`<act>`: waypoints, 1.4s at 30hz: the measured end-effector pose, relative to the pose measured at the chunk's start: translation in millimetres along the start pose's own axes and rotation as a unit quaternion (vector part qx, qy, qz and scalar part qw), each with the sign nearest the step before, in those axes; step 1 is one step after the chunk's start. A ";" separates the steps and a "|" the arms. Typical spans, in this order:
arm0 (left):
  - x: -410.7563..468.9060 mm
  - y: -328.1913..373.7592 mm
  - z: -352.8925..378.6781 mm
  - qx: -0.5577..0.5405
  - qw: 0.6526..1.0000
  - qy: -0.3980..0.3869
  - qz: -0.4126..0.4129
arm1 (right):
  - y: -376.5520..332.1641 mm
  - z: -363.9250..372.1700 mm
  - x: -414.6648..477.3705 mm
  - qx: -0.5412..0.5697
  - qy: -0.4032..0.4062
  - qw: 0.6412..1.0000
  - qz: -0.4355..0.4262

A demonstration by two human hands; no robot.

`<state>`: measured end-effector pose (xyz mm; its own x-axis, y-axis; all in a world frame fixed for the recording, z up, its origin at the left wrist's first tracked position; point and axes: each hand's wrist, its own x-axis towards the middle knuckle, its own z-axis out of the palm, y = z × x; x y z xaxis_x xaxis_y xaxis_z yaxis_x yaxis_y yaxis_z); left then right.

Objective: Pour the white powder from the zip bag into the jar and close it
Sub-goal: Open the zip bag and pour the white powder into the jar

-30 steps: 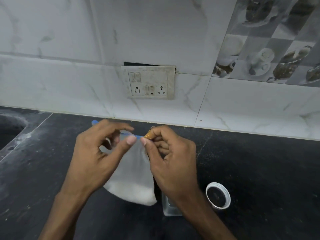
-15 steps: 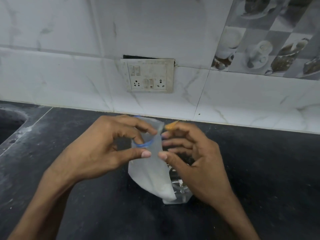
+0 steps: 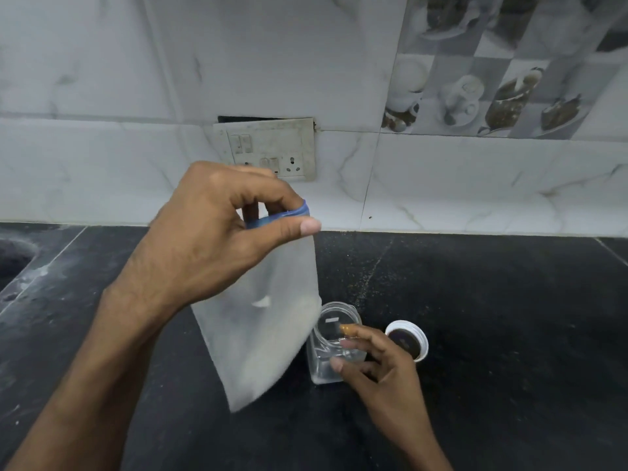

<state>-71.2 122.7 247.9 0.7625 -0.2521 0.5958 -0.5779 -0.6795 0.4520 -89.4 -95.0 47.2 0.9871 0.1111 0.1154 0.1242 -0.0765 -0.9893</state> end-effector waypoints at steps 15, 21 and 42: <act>0.3 10.5 15.5 -0.131 0.989 0.060 0.045 | -29.8 -13.2 20.6 0.317 0.059 0.940 0.110; 6.0 11.2 29.2 -0.178 0.982 0.055 0.021 | -30.2 -37.6 19.5 0.281 0.082 0.954 0.062; 18.6 20.7 39.5 -0.148 0.987 0.040 0.055 | -42.6 -35.1 22.1 0.107 0.008 0.994 0.022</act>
<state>-57.5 76.8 242.2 0.6723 -0.2498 0.6969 -0.7240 -0.4180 0.5487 -69.3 -124.0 95.0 0.9927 0.0971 0.0716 0.0586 0.1309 -0.9897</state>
